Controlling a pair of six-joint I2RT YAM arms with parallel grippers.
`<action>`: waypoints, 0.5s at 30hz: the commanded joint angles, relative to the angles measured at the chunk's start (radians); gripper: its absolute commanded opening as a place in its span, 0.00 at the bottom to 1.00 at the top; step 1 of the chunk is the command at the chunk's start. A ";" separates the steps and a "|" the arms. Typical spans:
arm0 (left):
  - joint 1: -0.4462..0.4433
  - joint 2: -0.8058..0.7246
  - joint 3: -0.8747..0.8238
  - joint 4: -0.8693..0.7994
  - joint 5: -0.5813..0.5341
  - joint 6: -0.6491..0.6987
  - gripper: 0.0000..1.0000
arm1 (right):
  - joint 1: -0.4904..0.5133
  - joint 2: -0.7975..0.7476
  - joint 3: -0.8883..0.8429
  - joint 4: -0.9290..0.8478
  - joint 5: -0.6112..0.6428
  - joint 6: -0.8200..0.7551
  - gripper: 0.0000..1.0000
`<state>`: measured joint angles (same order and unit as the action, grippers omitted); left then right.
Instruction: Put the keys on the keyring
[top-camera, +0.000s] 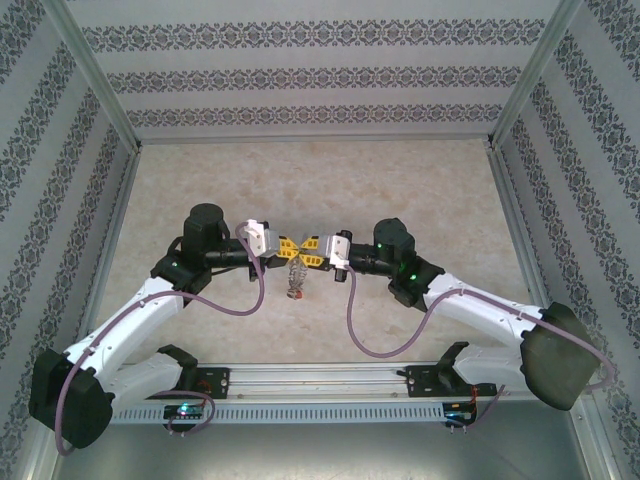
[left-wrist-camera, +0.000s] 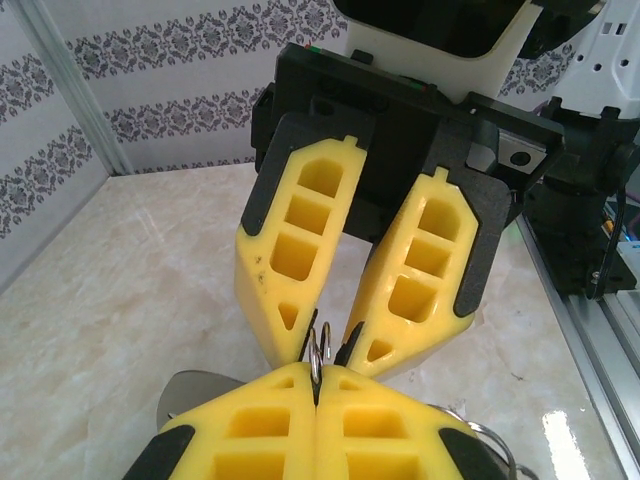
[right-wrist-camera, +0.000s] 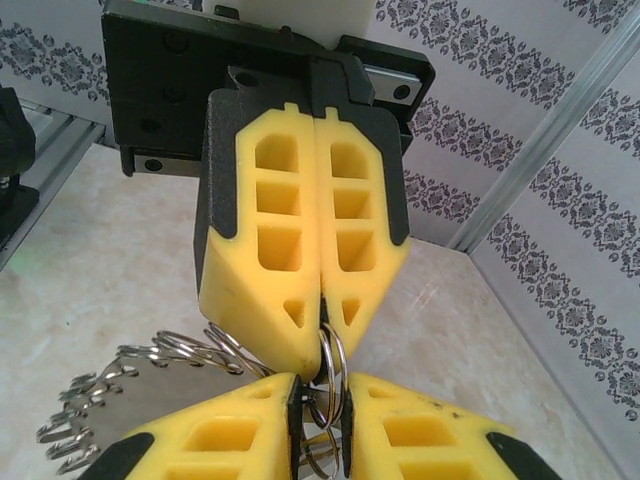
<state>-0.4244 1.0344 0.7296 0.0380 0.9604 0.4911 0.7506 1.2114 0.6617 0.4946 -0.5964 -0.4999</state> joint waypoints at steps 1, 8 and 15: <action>-0.010 -0.035 0.003 0.053 0.051 0.028 0.00 | 0.008 0.011 0.032 -0.017 -0.040 0.015 0.17; -0.011 -0.048 0.003 0.011 0.038 0.064 0.06 | 0.004 -0.009 0.025 -0.064 -0.027 -0.006 0.05; -0.022 -0.046 0.111 -0.356 -0.054 0.285 0.24 | 0.003 -0.021 0.092 -0.235 0.025 -0.053 0.00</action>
<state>-0.4301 1.0126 0.7826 -0.1452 0.9268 0.6430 0.7506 1.2087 0.6880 0.3454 -0.5953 -0.5133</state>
